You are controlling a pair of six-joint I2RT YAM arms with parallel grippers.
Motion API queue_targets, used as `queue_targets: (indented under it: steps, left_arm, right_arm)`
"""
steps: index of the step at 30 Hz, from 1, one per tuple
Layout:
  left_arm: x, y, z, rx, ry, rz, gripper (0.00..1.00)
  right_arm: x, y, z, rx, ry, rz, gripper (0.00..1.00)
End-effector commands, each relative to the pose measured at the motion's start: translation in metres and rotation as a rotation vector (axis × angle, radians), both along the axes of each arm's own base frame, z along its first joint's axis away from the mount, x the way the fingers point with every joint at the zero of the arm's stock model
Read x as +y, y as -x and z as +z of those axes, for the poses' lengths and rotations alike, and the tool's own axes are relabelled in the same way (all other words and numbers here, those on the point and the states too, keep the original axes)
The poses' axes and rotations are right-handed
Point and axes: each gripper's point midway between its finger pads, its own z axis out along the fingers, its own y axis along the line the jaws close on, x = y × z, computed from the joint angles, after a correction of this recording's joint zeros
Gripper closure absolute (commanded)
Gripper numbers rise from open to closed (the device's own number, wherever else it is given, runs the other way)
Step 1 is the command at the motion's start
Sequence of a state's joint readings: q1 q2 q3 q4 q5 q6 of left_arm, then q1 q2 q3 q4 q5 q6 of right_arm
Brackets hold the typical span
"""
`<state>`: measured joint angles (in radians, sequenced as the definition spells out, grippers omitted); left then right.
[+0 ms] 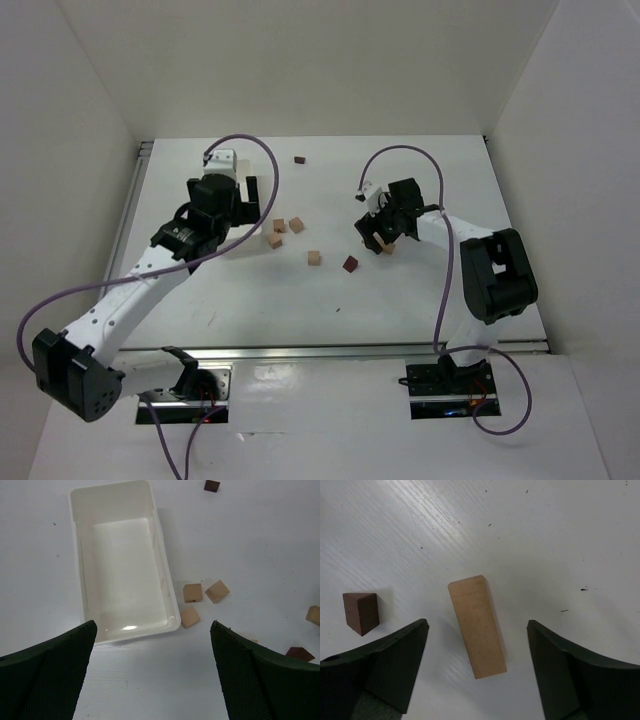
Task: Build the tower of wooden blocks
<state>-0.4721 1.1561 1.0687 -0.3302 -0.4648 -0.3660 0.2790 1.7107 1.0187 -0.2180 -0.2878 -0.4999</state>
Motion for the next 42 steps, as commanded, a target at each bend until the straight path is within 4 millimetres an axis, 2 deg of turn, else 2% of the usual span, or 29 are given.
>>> queue_targets:
  steps: [1,2,3,8,11,13,15,16,18,19,20,21,25,26,29,30,31,32,33,34,35,37,38,40,41,42]
  left_arm:
    - [0.011,-0.026,0.014,-0.005,0.016,0.049,0.0]
    - [0.008,-0.034,0.013,0.011,0.009,0.05,0.0]
    - [0.007,-0.036,0.011,0.022,0.004,0.05,0.0]
    - [0.013,-0.044,0.008,0.032,-0.042,0.065,0.0]
    - [0.016,-0.048,0.006,0.032,-0.051,0.071,0.0]
    - [0.027,-0.05,0.006,0.033,-0.051,0.098,0.0]
    - [0.028,-0.055,0.007,0.032,-0.041,0.084,0.0]
    - [0.031,-0.058,0.003,0.043,-0.038,0.084,0.0]
    - [0.038,-0.063,0.002,0.051,-0.014,0.081,0.0]
    - [0.046,-0.064,0.002,0.053,0.003,0.098,0.0]
    - [0.048,-0.066,-0.002,0.065,0.006,0.098,0.0]
    - [0.051,-0.068,0.001,0.058,0.013,0.101,0.0]
    - [0.065,-0.073,-0.002,0.066,0.012,0.138,0.0]
    - [0.07,-0.074,-0.002,0.066,0.013,0.15,0.0]
    - [0.075,-0.074,-0.002,0.066,0.013,0.162,0.0]
    - [0.082,-0.074,-0.008,0.086,0.001,0.172,0.0]
    - [0.085,-0.075,-0.008,0.087,0.005,0.176,0.0]
    - [0.085,-0.075,-0.004,0.084,0.006,0.176,0.0]
    - [0.09,-0.074,-0.011,0.107,0.001,0.187,0.0]
    - [0.089,-0.077,-0.01,0.105,0.002,0.187,0.0]
    - [0.094,-0.078,-0.006,0.101,0.003,0.198,0.0]
    - [0.092,-0.08,-0.012,0.123,0.003,0.19,0.0]
    - [0.092,-0.082,-0.006,0.11,0.006,0.19,0.0]
    - [0.095,-0.083,-0.015,0.146,0.006,0.204,0.0]
    - [0.095,-0.085,-0.009,0.133,0.009,0.204,0.0]
    - [0.095,-0.085,-0.017,0.158,0.004,0.204,0.0]
  right_arm:
    - [0.004,-0.001,-0.003,-0.002,-0.005,0.01,0.16]
    - [0.001,-0.004,-0.008,-0.003,0.01,-0.002,0.23]
    - [0.003,-0.007,-0.005,-0.008,0.003,-0.009,0.27]
    - [-0.004,0.004,-0.035,0.102,0.05,-0.029,0.27]
    - [-0.004,0.008,-0.042,0.135,0.052,-0.023,0.27]
    - [-0.005,0.004,-0.039,0.123,0.059,-0.03,0.36]
    - [-0.006,0.003,-0.039,0.121,0.067,-0.036,0.44]
    - [-0.008,0.002,-0.039,0.119,0.074,-0.041,0.65]
    - [-0.007,-0.002,-0.036,0.104,0.074,-0.034,0.7]
    - [-0.006,-0.009,-0.03,0.078,0.079,-0.017,0.8]
    - [-0.005,-0.014,-0.025,0.057,0.083,-0.003,0.86]
    - [-0.002,-0.025,-0.014,0.019,0.082,0.009,0.89]
    - [0.008,-0.048,-0.002,-0.06,0.103,0.139,0.86]
    - [0.004,-0.055,-0.001,-0.081,0.12,0.157,0.86]
    - [0.012,-0.077,0.01,-0.18,0.124,0.274,0.85]
    - [0.015,-0.082,0.013,-0.214,0.139,0.33,0.85]
    - [0.021,-0.083,0.007,-0.211,0.129,0.375,0.85]
    - [0.026,-0.092,0.016,-0.231,0.125,0.401,0.85]
    - [0.029,-0.095,0.016,-0.242,0.132,0.449,0.85]
    - [0.034,-0.095,0.008,-0.222,0.119,0.484,0.85]
    - [0.037,-0.101,0.014,-0.233,0.119,0.504,0.85]
    - [0.039,-0.107,0.005,-0.24,0.138,0.554,0.85]
    - [0.045,-0.109,0.008,-0.247,0.142,0.574,0.85]
    - [0.046,-0.114,0.0,-0.251,0.154,0.595,0.85]
    - [0.048,-0.115,0.001,-0.242,0.146,0.6,0.85]
    - [0.048,-0.115,-0.001,-0.239,0.152,0.613,0.85]
